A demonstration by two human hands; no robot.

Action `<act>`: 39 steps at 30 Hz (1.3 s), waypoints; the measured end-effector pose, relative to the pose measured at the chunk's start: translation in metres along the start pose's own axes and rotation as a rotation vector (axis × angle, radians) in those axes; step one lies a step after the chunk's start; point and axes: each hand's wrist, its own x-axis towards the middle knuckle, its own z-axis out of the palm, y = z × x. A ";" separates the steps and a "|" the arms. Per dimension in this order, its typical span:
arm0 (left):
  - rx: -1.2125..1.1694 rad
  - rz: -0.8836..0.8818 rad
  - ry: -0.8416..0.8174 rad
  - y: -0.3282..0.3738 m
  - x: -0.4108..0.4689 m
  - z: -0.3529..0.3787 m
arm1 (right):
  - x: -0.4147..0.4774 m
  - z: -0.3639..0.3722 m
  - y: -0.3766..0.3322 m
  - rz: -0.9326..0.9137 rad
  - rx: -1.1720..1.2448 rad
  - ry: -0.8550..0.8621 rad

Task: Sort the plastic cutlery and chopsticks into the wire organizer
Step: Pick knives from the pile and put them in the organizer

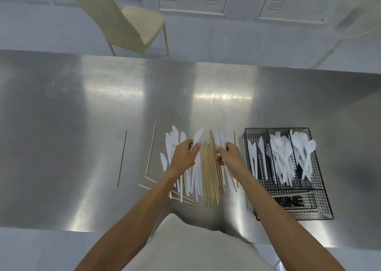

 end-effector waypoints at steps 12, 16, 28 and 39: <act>-0.218 -0.069 -0.121 0.049 -0.014 0.099 | -0.015 -0.125 0.029 0.094 0.006 0.035; -0.259 -0.079 -0.119 0.060 -0.018 0.117 | -0.013 -0.140 0.034 0.108 -0.116 0.077; -0.266 -0.172 -0.036 0.092 -0.017 0.172 | -0.003 -0.159 0.037 0.017 -0.364 0.108; -0.006 -0.185 -0.049 0.117 -0.006 0.205 | -0.015 -0.197 0.051 0.029 -0.201 0.111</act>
